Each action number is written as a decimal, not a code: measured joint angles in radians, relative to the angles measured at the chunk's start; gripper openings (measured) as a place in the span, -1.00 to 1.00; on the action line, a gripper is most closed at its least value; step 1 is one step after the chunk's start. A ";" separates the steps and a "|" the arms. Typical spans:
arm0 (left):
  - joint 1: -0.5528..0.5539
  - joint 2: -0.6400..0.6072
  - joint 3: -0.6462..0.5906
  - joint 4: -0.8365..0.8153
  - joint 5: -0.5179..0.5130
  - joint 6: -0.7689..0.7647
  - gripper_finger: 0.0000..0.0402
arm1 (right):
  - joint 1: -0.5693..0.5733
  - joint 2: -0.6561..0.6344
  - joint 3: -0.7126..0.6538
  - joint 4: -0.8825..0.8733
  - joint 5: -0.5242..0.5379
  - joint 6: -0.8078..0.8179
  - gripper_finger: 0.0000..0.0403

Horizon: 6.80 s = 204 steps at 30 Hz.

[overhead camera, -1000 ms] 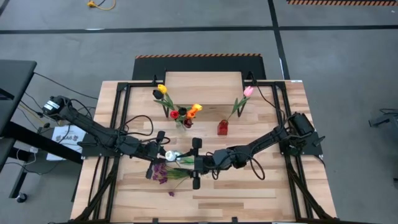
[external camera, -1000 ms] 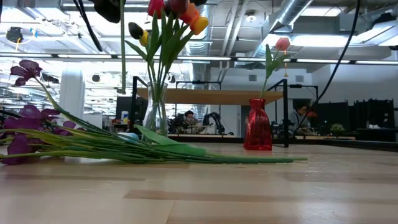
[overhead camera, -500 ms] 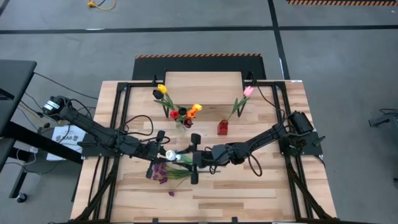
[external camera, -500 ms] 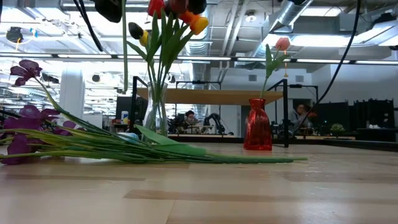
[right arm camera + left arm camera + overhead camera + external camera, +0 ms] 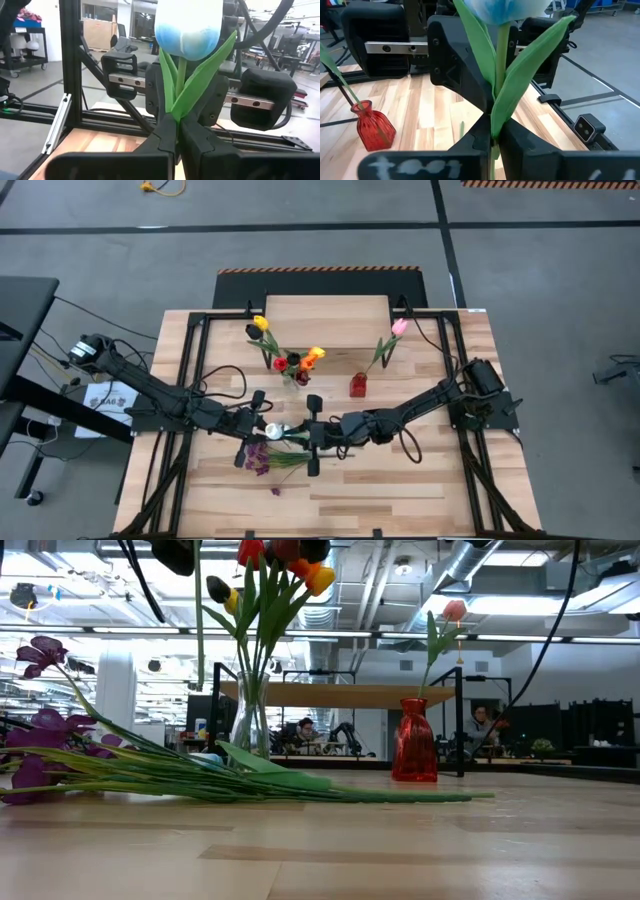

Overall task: Pick and place flowers into a vace then onto a shelf
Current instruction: Put the bottom blue tulip into the red vase, then put the blue tulip into the red vase

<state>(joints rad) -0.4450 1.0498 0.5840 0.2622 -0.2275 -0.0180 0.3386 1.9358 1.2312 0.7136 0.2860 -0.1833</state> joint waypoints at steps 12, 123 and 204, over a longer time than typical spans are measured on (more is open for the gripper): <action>-0.015 0.001 -0.001 0.041 -0.099 -0.025 -0.43 | 0.001 -0.004 0.002 0.000 0.004 0.000 -1.00; -0.200 -0.225 0.000 -0.032 -0.177 -0.055 -0.01 | -0.061 -0.771 -0.859 -0.073 0.426 0.132 0.19; -0.200 -0.225 0.000 -0.048 -0.203 -0.071 -0.01 | 0.184 -0.057 -0.745 -0.100 0.238 0.686 -0.97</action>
<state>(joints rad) -0.6445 0.8249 0.5842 0.2146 -0.4309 -0.0895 0.5222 1.8786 0.4865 0.6137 0.5238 0.5025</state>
